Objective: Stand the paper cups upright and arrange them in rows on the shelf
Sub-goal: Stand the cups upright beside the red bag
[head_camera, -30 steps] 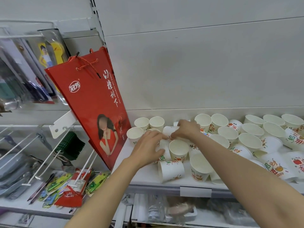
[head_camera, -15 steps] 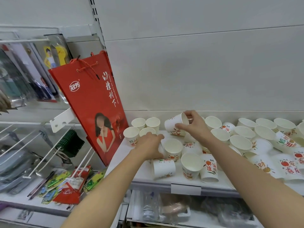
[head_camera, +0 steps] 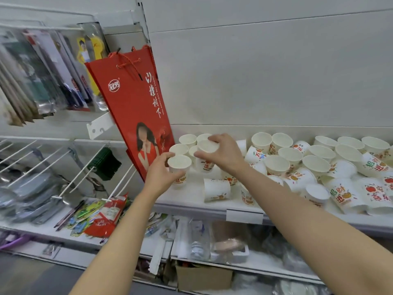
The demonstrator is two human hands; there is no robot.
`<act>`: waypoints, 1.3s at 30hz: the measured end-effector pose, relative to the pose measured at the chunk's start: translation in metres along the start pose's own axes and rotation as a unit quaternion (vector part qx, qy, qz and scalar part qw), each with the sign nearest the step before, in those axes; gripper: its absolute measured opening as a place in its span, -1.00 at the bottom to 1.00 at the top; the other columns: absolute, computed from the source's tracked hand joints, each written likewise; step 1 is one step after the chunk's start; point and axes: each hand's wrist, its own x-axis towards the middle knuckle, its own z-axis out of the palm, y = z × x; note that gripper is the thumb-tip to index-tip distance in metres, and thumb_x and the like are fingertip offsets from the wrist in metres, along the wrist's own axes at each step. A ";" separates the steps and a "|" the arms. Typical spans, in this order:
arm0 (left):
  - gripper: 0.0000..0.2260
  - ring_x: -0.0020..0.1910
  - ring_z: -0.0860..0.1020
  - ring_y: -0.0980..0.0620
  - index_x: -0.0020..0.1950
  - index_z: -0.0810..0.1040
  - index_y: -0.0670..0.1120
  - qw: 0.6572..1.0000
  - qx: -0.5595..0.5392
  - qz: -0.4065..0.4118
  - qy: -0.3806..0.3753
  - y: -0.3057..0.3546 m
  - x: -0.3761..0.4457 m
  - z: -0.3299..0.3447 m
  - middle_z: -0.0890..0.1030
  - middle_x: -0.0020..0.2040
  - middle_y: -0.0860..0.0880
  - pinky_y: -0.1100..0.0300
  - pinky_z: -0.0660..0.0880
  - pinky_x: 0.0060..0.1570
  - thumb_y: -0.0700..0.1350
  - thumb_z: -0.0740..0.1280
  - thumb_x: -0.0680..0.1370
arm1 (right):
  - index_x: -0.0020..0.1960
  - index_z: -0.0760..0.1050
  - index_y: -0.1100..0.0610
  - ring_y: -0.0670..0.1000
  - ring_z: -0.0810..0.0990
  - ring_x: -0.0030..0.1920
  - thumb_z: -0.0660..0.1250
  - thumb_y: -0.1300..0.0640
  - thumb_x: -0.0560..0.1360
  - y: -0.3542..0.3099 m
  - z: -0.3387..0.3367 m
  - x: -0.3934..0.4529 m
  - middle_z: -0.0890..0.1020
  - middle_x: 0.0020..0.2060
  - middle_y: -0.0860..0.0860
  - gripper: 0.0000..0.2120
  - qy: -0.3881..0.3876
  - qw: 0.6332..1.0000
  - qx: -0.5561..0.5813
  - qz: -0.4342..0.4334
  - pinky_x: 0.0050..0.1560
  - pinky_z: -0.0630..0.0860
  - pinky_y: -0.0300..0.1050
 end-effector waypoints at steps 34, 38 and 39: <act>-0.76 -0.19 0.54 0.19 -0.18 0.59 0.06 0.996 0.009 0.032 -0.078 0.035 -0.053 0.032 0.61 -0.23 0.17 0.11 0.52 -0.15 0.22 0.39 0.45 | 0.05 0.62 0.04 0.12 0.51 0.04 0.36 0.07 0.45 0.045 -0.002 -0.030 0.67 -0.06 -0.04 -0.81 0.097 0.977 -0.188 0.000 0.12 0.36 0.02; -0.67 -0.20 0.55 0.07 -0.23 0.55 0.03 0.988 0.101 -0.001 -0.114 0.053 -0.053 0.056 0.60 -0.27 0.12 0.17 0.42 -0.26 0.28 0.36 0.41 | 0.04 0.63 -0.03 0.08 0.46 0.10 0.32 0.16 0.43 0.058 -0.018 -0.040 0.67 -0.04 -0.07 -0.77 -0.006 0.976 -0.218 -0.006 0.17 0.31 0.02; -0.73 -0.20 0.56 0.04 -0.23 0.54 0.01 0.989 0.087 -0.012 -0.121 0.053 -0.051 0.059 0.60 -0.28 0.10 0.17 0.42 -0.27 0.21 0.39 0.41 | 0.05 0.62 -0.05 0.07 0.44 0.12 0.30 0.16 0.42 0.057 -0.019 -0.041 0.66 -0.01 -0.06 -0.74 -0.025 0.971 -0.239 -0.009 0.18 0.29 0.02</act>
